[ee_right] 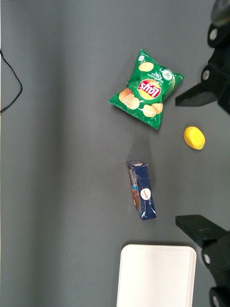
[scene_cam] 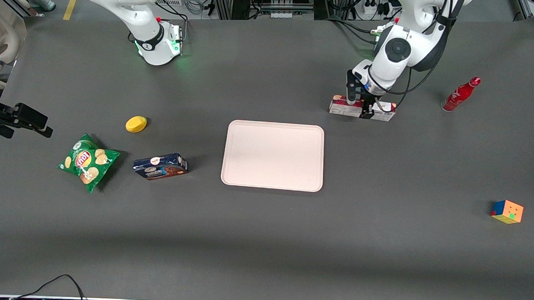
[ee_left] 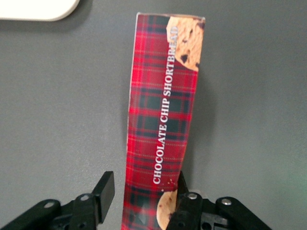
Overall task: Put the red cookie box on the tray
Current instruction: 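Lower the left gripper and close it on the cookie box's end, then lift the cookie box upright and carry it over the pink tray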
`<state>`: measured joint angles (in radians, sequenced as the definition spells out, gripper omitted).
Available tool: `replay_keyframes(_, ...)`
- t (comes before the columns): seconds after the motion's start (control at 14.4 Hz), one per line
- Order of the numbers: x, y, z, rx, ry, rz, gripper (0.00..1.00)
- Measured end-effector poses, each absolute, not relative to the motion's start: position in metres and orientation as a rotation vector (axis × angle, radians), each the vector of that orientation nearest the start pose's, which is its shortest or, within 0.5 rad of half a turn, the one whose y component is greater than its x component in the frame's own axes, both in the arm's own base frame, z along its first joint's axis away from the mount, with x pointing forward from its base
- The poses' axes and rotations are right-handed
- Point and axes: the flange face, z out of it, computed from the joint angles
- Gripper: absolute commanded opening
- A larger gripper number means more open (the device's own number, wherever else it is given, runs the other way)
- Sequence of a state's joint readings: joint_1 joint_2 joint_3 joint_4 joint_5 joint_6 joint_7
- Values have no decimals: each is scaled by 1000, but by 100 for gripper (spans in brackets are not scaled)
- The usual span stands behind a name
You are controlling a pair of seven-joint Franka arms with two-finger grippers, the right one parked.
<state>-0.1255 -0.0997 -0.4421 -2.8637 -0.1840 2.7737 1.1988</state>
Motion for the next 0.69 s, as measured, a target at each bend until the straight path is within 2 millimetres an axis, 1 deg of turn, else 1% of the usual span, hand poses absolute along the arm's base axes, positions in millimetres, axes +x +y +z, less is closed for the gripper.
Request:
replay_keyframes(0.21,310,-176,216,-2220,2258,-21,6)
replay_keyframes(0.28,311,-174,215,-2226,2253,-22,1)
replay_keyframes(0.49,322,-161,218,-2276,2194,-48,0)
replay_keyframes(0.56,329,-154,220,-2313,2155,-63,0)
replay_keyframes(0.69,351,-133,230,-2424,2036,-114,0)
